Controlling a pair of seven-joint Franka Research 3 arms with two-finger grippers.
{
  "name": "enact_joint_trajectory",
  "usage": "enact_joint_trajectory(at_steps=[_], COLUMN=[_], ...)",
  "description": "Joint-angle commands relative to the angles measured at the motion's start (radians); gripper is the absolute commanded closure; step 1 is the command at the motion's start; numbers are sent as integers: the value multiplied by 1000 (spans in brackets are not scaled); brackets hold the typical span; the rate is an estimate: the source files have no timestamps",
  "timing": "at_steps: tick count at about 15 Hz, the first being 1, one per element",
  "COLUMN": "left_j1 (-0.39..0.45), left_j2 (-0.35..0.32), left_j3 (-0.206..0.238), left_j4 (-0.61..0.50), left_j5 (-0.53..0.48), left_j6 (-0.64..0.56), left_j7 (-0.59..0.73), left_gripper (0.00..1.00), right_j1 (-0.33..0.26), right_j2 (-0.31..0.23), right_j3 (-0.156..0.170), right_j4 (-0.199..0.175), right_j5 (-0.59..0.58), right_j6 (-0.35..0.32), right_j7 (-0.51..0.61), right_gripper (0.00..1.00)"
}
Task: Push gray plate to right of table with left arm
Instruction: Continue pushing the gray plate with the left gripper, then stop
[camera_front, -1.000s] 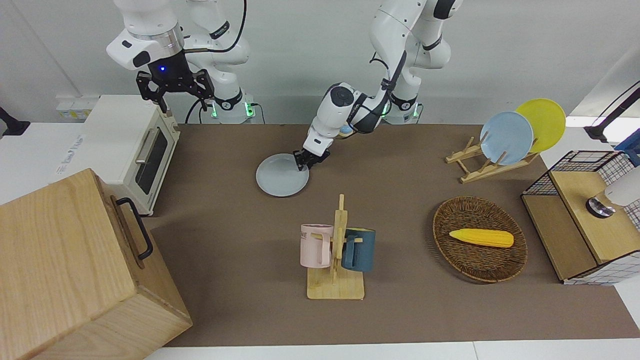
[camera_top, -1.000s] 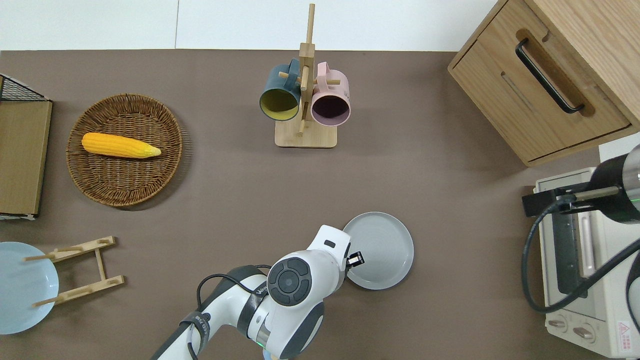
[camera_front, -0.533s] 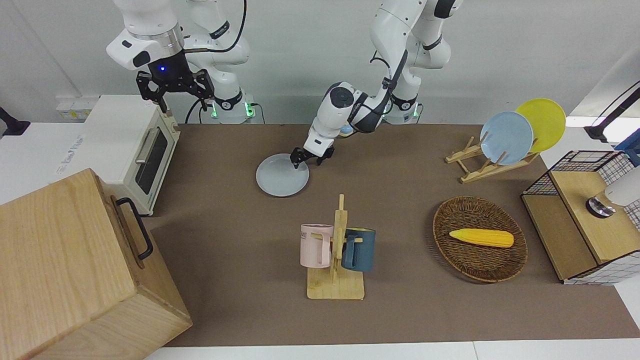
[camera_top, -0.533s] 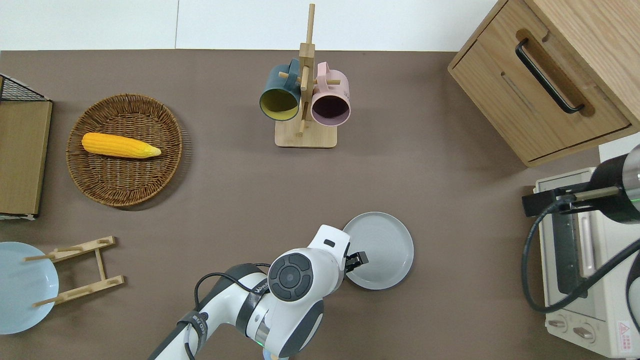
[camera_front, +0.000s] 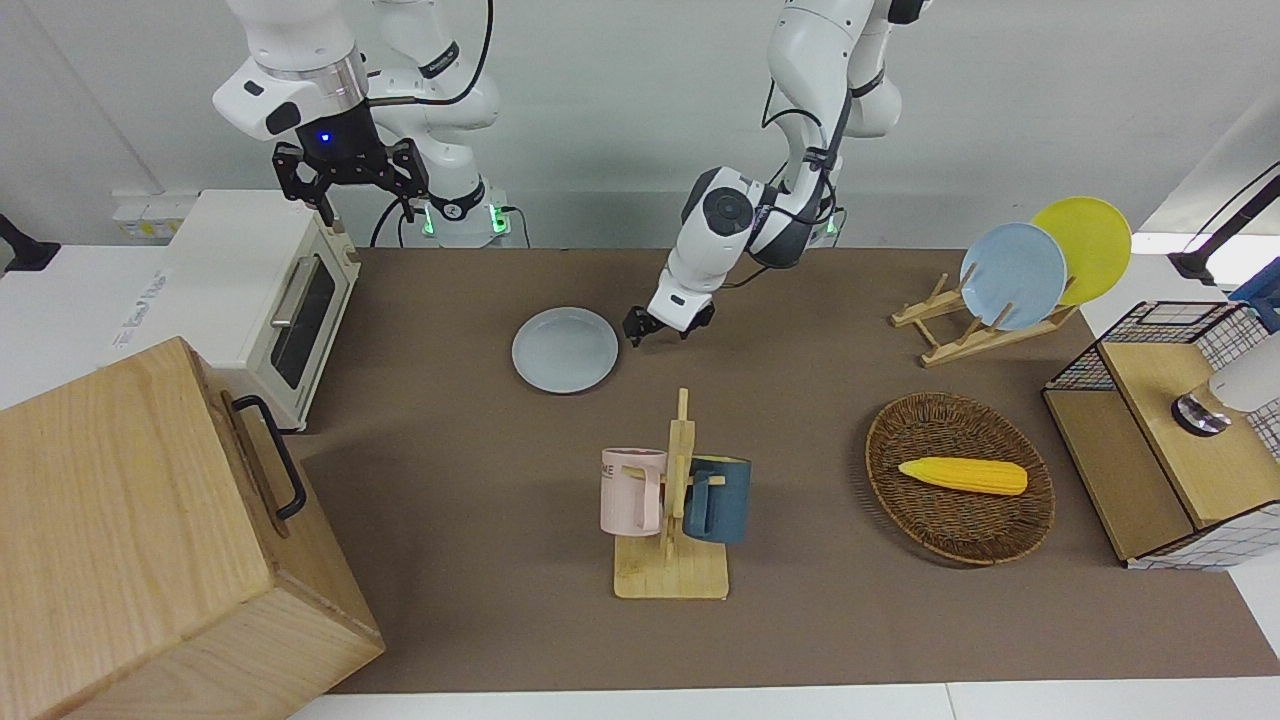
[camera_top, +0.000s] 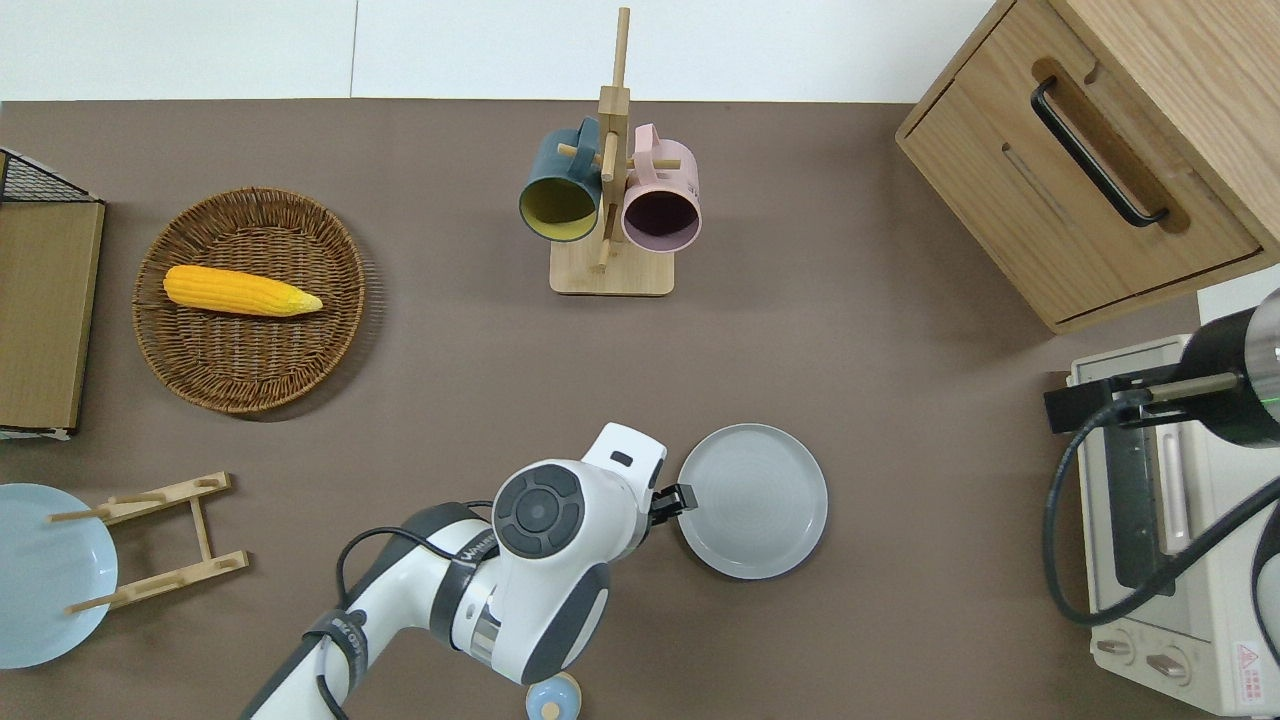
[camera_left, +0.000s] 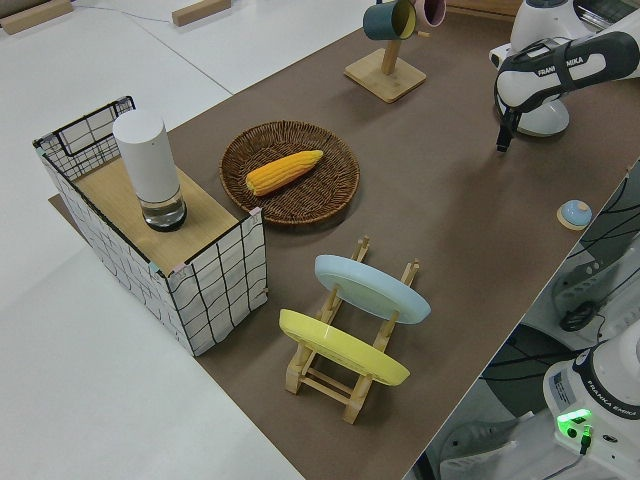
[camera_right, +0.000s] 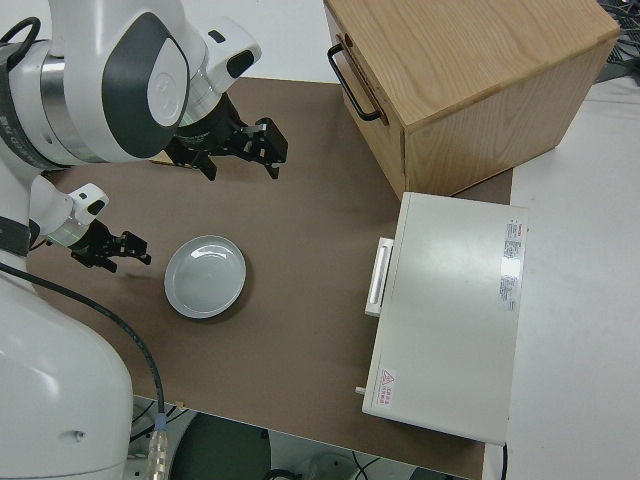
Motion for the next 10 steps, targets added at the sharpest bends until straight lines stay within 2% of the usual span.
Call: enact_joint_trajectory(at_steps=[1, 4, 6, 10], left_j1=[10, 16, 19, 68], left_j2=[-41, -63, -64, -76], left_j3=[98, 218, 275, 309], left_j4=[64, 104, 156, 238], left_j5=[-6, -1, 2, 31], left_j6=[-188, -305, -378, -477], left_j7=[138, 250, 287, 309], left_gripper=[7, 7, 7, 7], right_j1=[-7, -7, -7, -7], right_j2=[-7, -7, -7, -7], right_j3=[2, 2, 1, 1], right_j4=[-4, -4, -4, -4], right_j5=[2, 2, 2, 2], right_j6=[-1, -1, -1, -1], right_j7=[-20, -20, -20, -20], right_gripper=[5, 5, 5, 5])
